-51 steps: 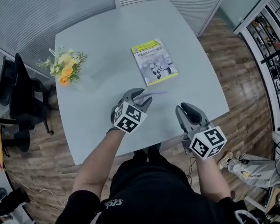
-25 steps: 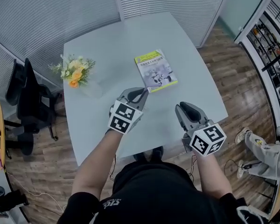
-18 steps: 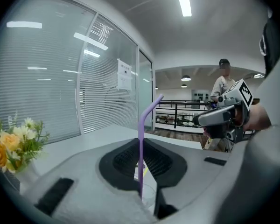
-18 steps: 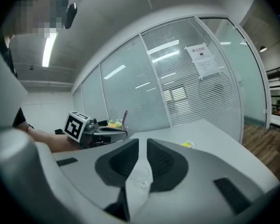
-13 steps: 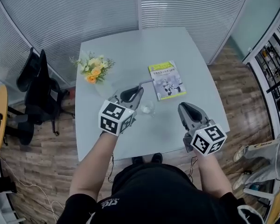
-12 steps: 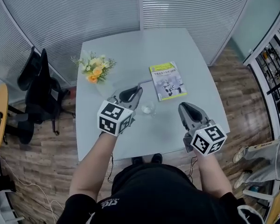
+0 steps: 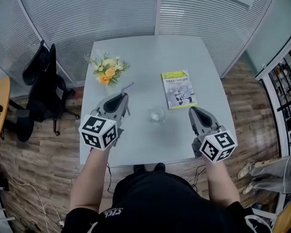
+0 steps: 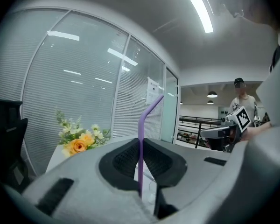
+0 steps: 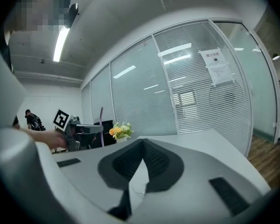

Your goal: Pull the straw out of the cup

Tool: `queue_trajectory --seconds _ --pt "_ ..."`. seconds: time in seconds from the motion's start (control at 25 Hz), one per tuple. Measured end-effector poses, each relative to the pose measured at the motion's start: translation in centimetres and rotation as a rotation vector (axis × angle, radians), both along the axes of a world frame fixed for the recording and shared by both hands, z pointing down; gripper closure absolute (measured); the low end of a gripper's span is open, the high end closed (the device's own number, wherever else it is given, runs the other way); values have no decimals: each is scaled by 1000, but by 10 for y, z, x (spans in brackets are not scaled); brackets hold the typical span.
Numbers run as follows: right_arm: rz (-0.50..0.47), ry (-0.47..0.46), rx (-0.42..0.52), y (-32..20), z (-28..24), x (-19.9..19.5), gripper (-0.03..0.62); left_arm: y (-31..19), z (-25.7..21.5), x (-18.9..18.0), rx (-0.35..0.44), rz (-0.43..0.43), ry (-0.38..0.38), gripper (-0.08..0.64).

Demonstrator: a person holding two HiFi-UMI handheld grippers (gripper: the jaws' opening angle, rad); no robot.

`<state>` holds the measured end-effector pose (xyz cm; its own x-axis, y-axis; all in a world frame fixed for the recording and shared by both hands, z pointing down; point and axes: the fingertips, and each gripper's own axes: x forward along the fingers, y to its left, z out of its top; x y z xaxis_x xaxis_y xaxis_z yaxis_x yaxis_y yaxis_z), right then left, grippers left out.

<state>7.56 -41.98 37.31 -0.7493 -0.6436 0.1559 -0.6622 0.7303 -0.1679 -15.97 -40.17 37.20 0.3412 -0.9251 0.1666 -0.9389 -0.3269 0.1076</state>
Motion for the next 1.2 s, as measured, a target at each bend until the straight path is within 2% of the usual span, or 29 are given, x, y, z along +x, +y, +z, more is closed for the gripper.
queue_trajectory --seconds 0.16,0.28,0.44,0.68,1.2 --pt "13 -3 8 -1 1 1 588 16 -5 -22 32 -84 1 531" --pt "12 -3 12 -1 1 1 588 19 -8 -27 45 -107 -4 531" --pt "5 5 24 2 0 -1 589 16 -8 -26 45 -110 9 531" --pt "6 65 56 2 1 -5 589 14 -2 -16 39 -97 3 531" --pt "-2 43 83 -3 -11 -6 591 10 -4 -18 43 -97 -4 531"
